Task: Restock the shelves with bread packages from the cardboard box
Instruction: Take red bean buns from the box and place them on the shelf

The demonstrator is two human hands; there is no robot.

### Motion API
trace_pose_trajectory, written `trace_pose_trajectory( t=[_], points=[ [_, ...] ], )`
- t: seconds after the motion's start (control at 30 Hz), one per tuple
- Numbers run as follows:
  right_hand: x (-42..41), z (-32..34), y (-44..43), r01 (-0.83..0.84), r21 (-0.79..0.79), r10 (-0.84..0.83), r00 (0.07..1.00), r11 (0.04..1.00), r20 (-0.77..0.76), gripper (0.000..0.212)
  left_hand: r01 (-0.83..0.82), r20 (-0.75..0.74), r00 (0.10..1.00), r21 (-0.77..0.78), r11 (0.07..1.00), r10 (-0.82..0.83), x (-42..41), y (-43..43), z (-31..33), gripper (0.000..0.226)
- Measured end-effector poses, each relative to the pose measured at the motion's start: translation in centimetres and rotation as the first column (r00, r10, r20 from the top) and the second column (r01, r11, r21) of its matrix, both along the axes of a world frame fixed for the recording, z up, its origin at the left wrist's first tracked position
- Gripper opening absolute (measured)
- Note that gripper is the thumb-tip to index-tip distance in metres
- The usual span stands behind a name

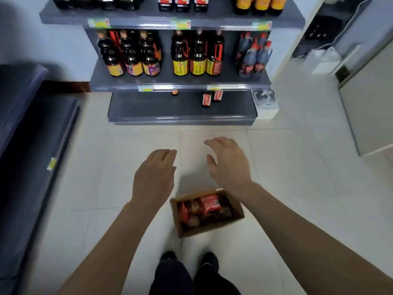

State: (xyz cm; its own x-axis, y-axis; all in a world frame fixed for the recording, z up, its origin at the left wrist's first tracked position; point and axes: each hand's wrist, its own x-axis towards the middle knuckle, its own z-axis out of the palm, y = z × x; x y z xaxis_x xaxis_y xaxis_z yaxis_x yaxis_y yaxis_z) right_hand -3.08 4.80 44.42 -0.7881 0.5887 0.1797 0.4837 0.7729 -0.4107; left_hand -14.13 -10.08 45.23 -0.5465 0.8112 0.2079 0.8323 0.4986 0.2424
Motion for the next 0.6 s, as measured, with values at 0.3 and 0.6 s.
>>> trace_pose_trajectory(
  t=[0.3,0.6],
  points=[
    [4.1,-10.2,6.8,0.161,-0.137,-0.128,0.966,0.977,0.225,0.036,0.154,0.19,0.975,-0.188,0.97,-0.118,2.1,7.6,-11.6,0.03],
    [5.7,-24.0,10.2,0.161,-0.25,-0.023,0.878,0.955,0.477,0.036,0.203,0.309,0.947,-0.361,0.91,-0.089,3.1,11.6,-25.0,0.034]
  ],
)
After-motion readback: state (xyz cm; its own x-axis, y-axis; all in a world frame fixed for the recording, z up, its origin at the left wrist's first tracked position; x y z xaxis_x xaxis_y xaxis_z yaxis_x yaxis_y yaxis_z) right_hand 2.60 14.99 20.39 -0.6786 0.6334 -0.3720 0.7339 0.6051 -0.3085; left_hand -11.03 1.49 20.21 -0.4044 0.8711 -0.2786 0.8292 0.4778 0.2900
